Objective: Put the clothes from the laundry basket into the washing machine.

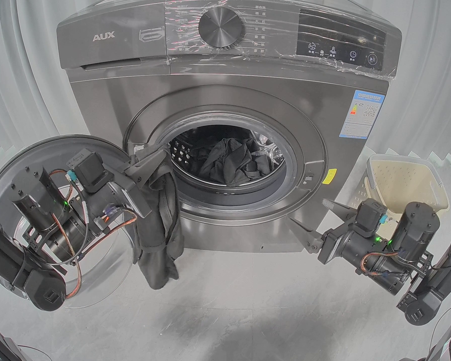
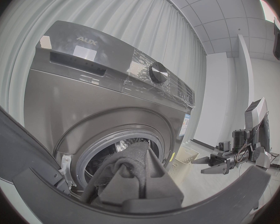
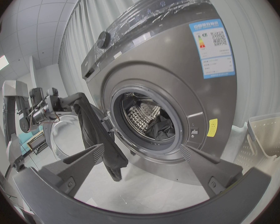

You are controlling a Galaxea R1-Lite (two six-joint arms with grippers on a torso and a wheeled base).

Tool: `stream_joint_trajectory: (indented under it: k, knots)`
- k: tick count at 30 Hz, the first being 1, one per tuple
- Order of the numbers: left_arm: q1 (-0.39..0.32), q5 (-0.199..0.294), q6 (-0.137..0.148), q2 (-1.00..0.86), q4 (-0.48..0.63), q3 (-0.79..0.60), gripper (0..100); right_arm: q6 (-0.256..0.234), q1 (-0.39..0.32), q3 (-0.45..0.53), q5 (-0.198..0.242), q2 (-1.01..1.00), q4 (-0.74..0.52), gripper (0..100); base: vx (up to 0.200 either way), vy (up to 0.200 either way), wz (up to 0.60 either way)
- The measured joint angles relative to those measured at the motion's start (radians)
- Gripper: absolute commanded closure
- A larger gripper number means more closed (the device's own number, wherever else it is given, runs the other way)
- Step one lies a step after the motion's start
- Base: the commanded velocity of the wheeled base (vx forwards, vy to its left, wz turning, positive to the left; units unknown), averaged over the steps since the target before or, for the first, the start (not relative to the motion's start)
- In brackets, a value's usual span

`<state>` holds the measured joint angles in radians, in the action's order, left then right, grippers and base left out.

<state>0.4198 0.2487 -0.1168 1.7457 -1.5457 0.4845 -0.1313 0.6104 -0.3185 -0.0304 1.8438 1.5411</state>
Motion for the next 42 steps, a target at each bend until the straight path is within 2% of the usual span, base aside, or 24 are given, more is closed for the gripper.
stream_joint_trajectory:
  k: [3, 14, 29, 42]
  knots:
    - [0.013, -0.013, 0.000, 0.011, 0.000, 0.013, 100, 0.002, 0.003, -0.021, 0.006, 0.037, 0.000, 0, 0.000, 0.000, 0.00]
    - [0.058, -0.029, 0.000, 0.036, 0.007, 0.091, 100, 0.012, 0.013, -0.203, 0.042, 0.215, -0.001, 0, 0.000, 0.000, 0.00]
    - [0.085, -0.036, -0.001, 0.088, 0.009, 0.169, 100, 0.033, 0.082, -0.327, 0.061, 0.378, -0.003, 0, 0.000, 0.000, 0.00]
    - [0.091, -0.045, 0.000, 0.144, 0.009, 0.214, 100, 0.032, 0.121, -0.481, 0.114, 0.497, -0.007, 0, 0.000, 0.000, 0.00]
